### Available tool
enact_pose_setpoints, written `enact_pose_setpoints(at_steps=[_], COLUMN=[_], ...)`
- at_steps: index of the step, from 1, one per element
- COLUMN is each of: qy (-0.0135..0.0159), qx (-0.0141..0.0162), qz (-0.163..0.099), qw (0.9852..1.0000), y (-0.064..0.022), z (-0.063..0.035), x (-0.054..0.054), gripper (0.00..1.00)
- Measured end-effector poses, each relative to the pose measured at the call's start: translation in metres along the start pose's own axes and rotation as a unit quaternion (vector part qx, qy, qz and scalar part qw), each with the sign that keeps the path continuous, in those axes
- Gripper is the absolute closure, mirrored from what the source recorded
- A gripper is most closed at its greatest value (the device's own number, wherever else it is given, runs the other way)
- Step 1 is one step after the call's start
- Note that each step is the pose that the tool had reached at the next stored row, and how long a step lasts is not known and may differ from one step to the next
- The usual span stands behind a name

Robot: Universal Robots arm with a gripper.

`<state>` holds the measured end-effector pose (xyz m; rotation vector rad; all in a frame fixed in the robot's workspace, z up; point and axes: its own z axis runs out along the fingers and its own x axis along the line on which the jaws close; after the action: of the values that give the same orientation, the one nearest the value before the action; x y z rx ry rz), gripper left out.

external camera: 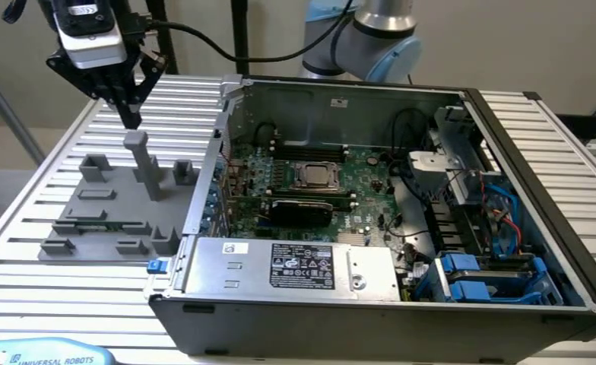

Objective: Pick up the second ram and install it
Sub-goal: 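Reach for the second ram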

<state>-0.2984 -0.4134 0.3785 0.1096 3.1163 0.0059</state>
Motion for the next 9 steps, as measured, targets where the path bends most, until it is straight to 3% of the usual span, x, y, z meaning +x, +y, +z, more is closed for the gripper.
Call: enact_pose_setpoints(at_steps=[9], qy=[0.0000], qx=[0.0000], qz=[0.000], qw=[1.0000], y=[-0.0029], z=[0.0085], x=[0.041], gripper=[0.89])
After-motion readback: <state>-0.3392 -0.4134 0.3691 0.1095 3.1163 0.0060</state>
